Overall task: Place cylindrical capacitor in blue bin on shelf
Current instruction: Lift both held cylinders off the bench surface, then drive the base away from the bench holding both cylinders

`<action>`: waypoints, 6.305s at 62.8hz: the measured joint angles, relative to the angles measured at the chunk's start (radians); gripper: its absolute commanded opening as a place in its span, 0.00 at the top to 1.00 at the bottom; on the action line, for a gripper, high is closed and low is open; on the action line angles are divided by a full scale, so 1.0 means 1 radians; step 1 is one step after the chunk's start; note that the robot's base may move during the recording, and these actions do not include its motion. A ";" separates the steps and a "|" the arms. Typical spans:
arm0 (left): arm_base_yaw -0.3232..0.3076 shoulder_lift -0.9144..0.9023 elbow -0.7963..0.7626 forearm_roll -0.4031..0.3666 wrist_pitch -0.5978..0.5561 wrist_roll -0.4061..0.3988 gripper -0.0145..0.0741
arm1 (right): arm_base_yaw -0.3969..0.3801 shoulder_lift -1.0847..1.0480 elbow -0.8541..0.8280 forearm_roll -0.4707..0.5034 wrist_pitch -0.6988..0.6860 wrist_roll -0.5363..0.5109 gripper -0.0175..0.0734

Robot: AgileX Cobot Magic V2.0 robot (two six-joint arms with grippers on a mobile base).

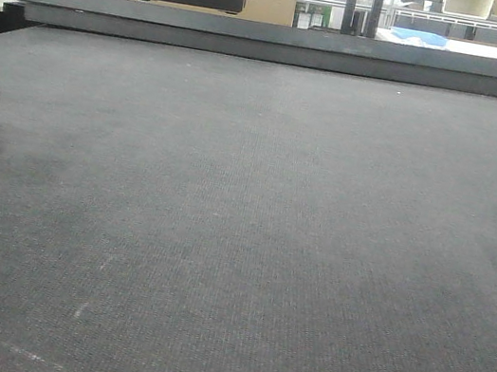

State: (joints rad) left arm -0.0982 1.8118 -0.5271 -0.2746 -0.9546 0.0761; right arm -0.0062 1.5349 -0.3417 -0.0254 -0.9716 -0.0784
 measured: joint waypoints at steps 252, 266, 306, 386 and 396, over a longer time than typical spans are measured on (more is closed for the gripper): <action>0.004 -0.926 -0.690 0.215 1.815 -0.002 0.96 | 0.194 -0.699 -0.788 0.261 1.787 -0.025 0.99; 0.004 -0.926 -0.690 0.215 1.814 -0.002 0.96 | 0.194 -0.699 -0.788 0.259 1.787 -0.025 0.99; 0.004 -0.926 -0.690 0.215 1.814 -0.002 0.96 | 0.194 -0.699 -0.788 0.258 1.787 -0.025 0.99; 0.004 -0.926 -0.690 0.215 1.812 -0.002 0.96 | 0.194 -0.703 -0.788 0.258 1.787 -0.025 0.99; 0.004 -0.926 -0.690 0.215 1.812 -0.002 0.96 | 0.194 -0.703 -0.788 0.258 1.787 -0.025 0.99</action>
State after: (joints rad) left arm -0.0945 0.8857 -1.2173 -0.0592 0.8578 0.0737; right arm 0.1878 0.8323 -1.1301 0.2322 0.8151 -0.1030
